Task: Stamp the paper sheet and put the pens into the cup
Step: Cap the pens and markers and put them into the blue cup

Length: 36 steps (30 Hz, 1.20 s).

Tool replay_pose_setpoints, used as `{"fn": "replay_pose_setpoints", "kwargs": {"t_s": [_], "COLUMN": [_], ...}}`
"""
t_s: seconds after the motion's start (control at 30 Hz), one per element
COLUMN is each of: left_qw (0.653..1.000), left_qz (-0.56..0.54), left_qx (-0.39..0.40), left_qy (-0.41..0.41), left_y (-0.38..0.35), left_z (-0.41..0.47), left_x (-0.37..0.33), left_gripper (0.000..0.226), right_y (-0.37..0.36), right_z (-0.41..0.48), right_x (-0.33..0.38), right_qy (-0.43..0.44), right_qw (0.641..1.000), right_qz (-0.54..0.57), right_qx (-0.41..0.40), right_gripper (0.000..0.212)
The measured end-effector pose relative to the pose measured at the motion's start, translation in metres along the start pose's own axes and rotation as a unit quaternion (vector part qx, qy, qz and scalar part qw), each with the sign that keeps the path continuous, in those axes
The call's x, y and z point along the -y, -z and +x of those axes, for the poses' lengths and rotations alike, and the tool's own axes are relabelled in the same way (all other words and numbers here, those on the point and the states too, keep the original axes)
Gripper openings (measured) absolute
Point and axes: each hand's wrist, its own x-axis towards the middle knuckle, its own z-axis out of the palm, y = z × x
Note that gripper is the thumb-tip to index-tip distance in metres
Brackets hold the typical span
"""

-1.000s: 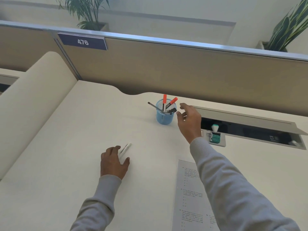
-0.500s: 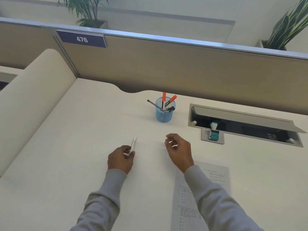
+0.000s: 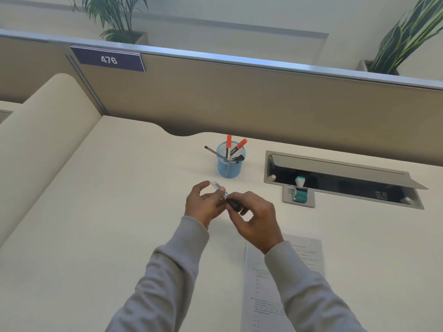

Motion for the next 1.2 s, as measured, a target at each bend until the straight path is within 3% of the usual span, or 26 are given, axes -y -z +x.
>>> {"fn": "replay_pose_setpoints", "kwargs": {"t_s": [0.1, 0.2, 0.23, 0.3, 0.37, 0.43, 0.5, 0.73, 1.0, 1.2], "left_qw": [1.0, 0.977, 0.948, 0.857, 0.773, 0.718, 0.687, 0.679, 0.679, 0.675], "left_qz": [0.009, 0.164, 0.259, 0.443, 0.569, 0.646, 0.685, 0.699, 0.693, 0.695], "left_qx": [-0.003, -0.046, -0.056, -0.046, -0.024, -0.016, -0.011, -0.015, -0.023, -0.027], "left_qy": [-0.03, -0.126, -0.175, -0.26, -0.279, -0.258, -0.244, -0.225, -0.241, -0.245], "left_y": [-0.011, -0.014, -0.011, -0.002, 0.007, 0.014, 0.02, 0.031, 0.036, 0.036], "left_z": [0.004, 0.011, 0.014, 0.024, 0.036, 0.047, 0.052, 0.057, 0.061, 0.063], "left_x": [0.0, 0.009, 0.014, 0.026, 0.039, 0.051, 0.063, 0.087, 0.094, 0.097], "left_gripper": [0.049, 0.046, 0.044, 0.044, 0.05, 0.057, 0.06, 0.061, 0.061, 0.061], "right_y": [0.014, 0.027, 0.031, 0.036, 0.039, 0.039, 0.037, 0.02, 0.002, 0.004], "right_z": [0.017, 0.037, 0.045, 0.061, 0.076, 0.089, 0.101, 0.126, 0.129, 0.115], "right_x": [0.001, 0.0, 0.0, 0.0, -0.001, -0.004, -0.007, -0.035, -0.063, -0.064], "right_qy": [0.013, 0.012, 0.012, 0.009, 0.001, -0.006, -0.015, -0.078, -0.223, -0.275], "right_qw": [0.998, 0.993, 0.991, 0.987, 0.983, 0.981, 0.981, 0.985, 0.971, 0.959], "right_qz": [-0.015, -0.011, -0.012, -0.018, -0.02, -0.024, -0.032, -0.091, -0.083, -0.059], "right_qx": [-0.065, -0.119, -0.135, -0.16, -0.182, -0.192, -0.192, -0.128, -0.023, -0.037], "right_gripper": [0.017, 0.016, 0.016, 0.016, 0.015, 0.013, 0.012, 0.011, 0.025, 0.03]}}
